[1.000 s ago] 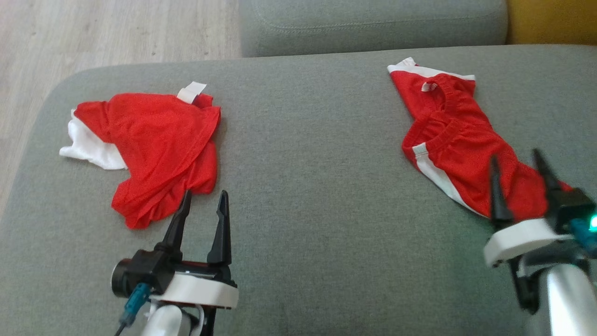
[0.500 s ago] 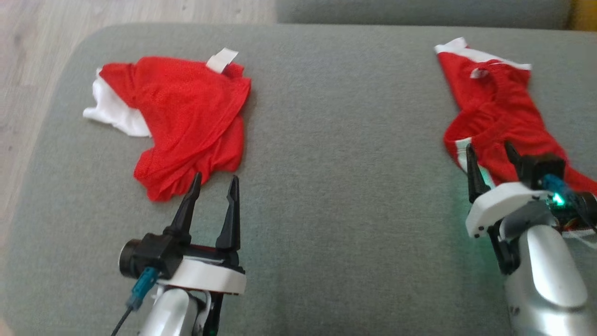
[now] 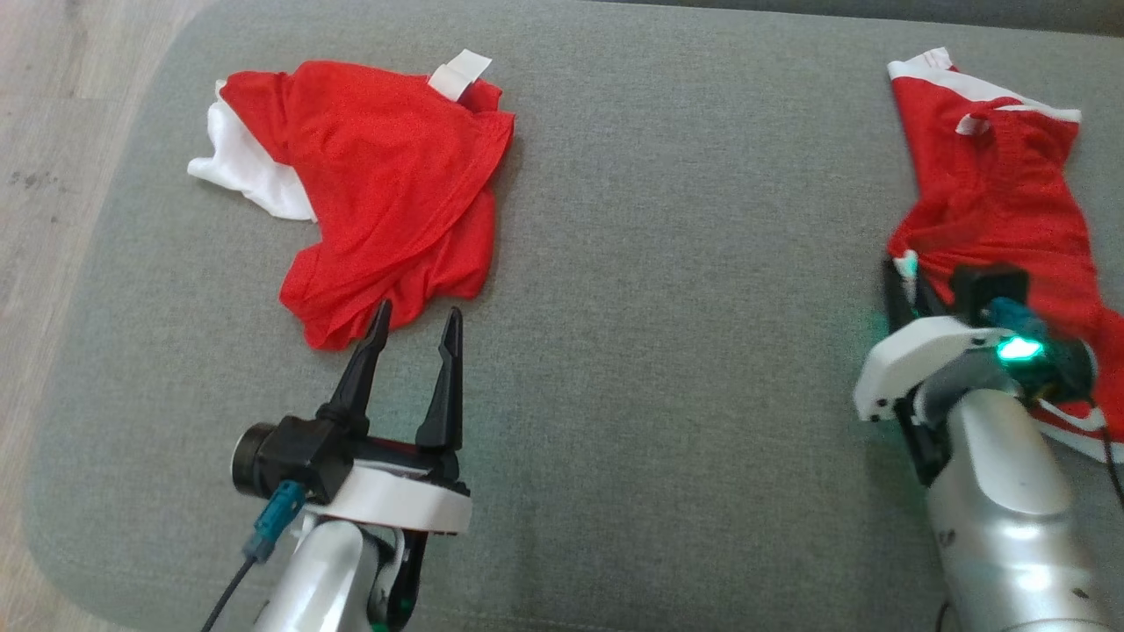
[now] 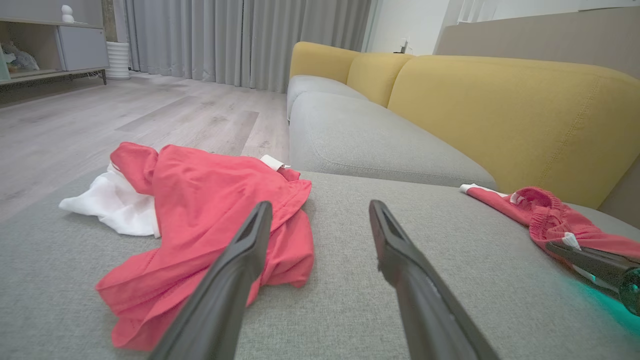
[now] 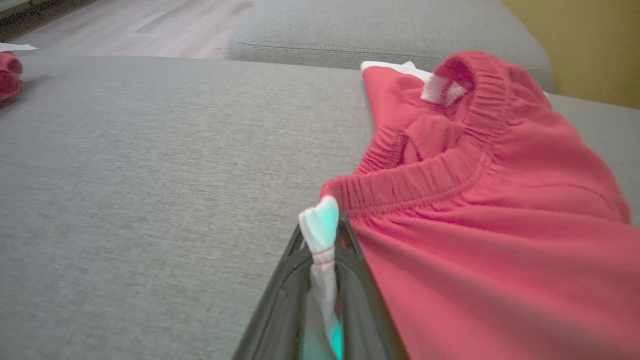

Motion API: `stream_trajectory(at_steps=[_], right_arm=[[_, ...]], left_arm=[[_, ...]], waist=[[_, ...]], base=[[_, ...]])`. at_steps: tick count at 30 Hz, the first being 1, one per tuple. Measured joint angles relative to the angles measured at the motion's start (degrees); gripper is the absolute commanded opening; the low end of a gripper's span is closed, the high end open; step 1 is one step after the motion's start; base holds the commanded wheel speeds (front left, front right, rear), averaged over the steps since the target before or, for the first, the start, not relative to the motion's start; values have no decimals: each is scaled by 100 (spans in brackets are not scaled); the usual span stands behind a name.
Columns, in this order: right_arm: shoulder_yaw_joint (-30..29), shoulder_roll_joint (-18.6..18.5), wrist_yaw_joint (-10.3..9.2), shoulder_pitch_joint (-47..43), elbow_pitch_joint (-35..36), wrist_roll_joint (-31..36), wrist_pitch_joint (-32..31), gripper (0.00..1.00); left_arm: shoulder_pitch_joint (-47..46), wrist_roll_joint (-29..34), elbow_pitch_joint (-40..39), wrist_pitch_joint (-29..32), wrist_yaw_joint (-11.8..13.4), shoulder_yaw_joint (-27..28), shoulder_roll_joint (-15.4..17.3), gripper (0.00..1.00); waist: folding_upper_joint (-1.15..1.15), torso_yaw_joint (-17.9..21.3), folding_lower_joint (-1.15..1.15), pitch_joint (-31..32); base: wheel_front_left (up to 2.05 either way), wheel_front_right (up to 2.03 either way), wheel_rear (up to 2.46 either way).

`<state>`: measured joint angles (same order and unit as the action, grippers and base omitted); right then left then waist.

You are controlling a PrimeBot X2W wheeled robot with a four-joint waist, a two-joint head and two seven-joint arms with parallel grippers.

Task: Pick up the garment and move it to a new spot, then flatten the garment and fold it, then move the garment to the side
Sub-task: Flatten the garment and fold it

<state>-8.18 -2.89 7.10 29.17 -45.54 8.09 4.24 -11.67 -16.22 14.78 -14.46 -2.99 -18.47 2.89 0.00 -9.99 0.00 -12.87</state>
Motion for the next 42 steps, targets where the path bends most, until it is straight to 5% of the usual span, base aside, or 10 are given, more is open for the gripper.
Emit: stream_trajectory(at_steps=[15,24,25,33,42], right_arm=[[2940,-38,0,178,-119,-1334,593,0],[4118,-63,0,133,237,-2065,578,0],[4119,-63,0,115,235,-2064,583,100],[3422,-66,0,-76,470,-2457,777,100],[1067,-71,0,-984,1380,-1489,940,100]], left_arm=[[1,1,91,0,4,-7,-2,100],[34,1,99,0,13,3,-2,100],[36,1,99,0,26,4,-2,100],[203,1,81,0,73,47,-2,100],[291,10,-19,0,74,168,-1,100]], waist=[[0,120,-1,198],[0,106,-1,334],[0,113,0,348],[0,249,-1,483],[0,579,-1,631]], base=[[0,0,0],[0,0,0],[0,0,0],[0,0,0],[0,0,0]])
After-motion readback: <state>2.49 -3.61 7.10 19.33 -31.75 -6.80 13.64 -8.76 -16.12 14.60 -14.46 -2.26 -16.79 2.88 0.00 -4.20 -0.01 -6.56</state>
